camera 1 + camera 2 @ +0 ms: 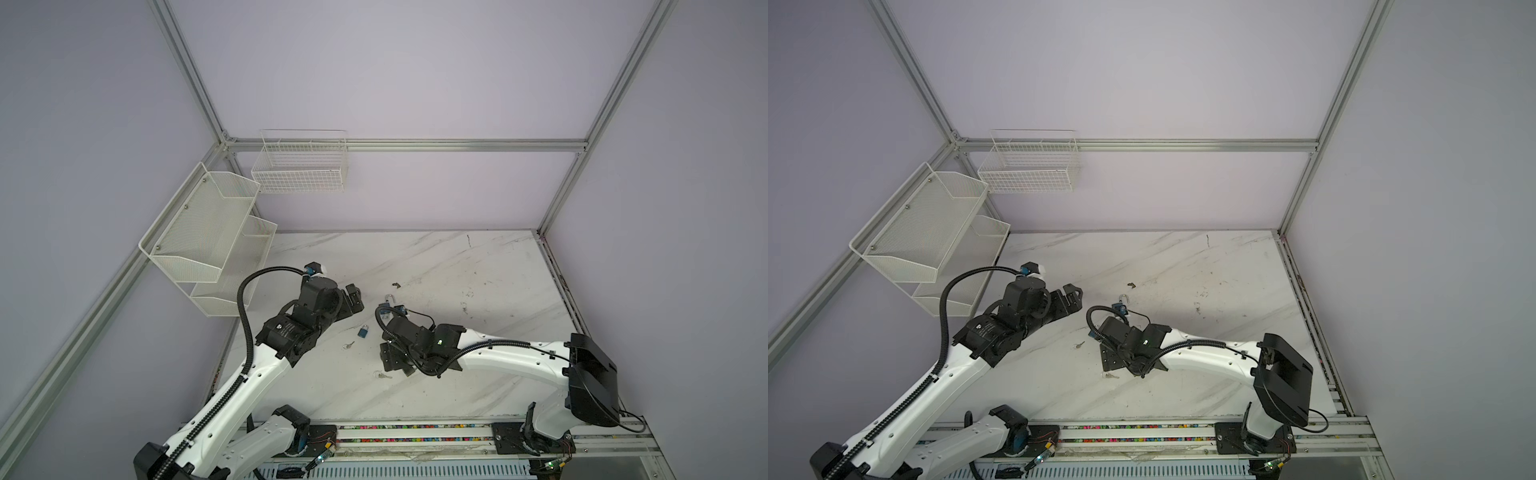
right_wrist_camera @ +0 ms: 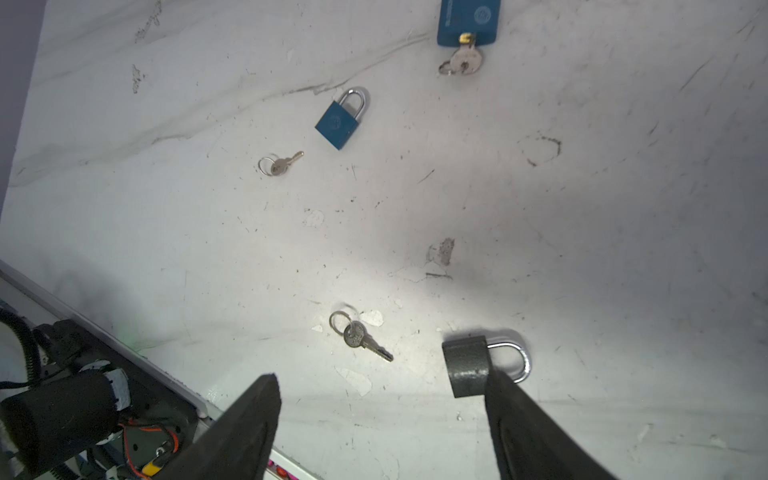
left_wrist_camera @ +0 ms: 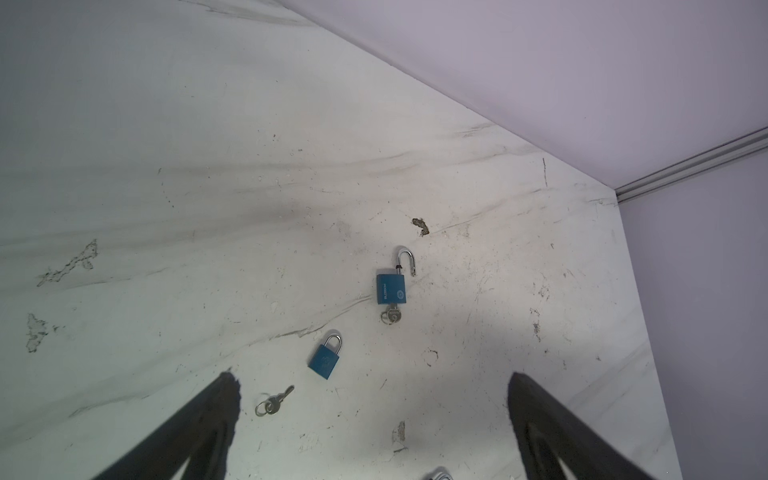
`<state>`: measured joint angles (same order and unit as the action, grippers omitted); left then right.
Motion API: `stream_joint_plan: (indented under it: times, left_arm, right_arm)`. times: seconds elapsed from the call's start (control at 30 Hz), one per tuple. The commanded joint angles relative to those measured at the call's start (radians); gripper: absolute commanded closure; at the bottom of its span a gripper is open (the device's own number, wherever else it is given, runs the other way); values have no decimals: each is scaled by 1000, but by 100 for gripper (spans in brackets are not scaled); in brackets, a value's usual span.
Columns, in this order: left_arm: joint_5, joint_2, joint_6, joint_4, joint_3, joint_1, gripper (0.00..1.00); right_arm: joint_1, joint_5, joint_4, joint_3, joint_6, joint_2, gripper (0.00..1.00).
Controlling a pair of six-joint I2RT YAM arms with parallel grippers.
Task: Unlock with the key
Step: 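Move the right gripper toward a loose silver key near the robot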
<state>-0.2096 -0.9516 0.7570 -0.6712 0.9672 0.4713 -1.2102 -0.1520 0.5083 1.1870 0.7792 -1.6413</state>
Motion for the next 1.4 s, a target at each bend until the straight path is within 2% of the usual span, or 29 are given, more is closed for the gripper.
stream_joint_plan:
  times: [0.0, 0.13, 0.33, 0.73, 1.1, 1.37]
  left_arm:
    - [22, 49, -47, -46, -43, -12, 0]
    - [-1, 99, -37, -75, -67, -17, 0]
    - [-30, 149, -16, -90, -95, -24, 0]
    - [-86, 227, 6, -133, -120, -27, 0]
    - [-122, 260, 28, -165, -136, -29, 0]
    - [-177, 290, 65, -192, -134, -30, 0]
  right_arm:
    - [-53, -93, 27, 51, 137, -79, 19]
    - [-93, -141, 58, 95, 186, -153, 18]
    - [-95, -157, 8, 93, 219, -196, 18]
    - [-95, -64, -104, 145, 90, -293, 18]
    - [-113, 32, -165, 131, -23, -307, 22]
    - [-114, 25, -156, 170, -48, -356, 22]
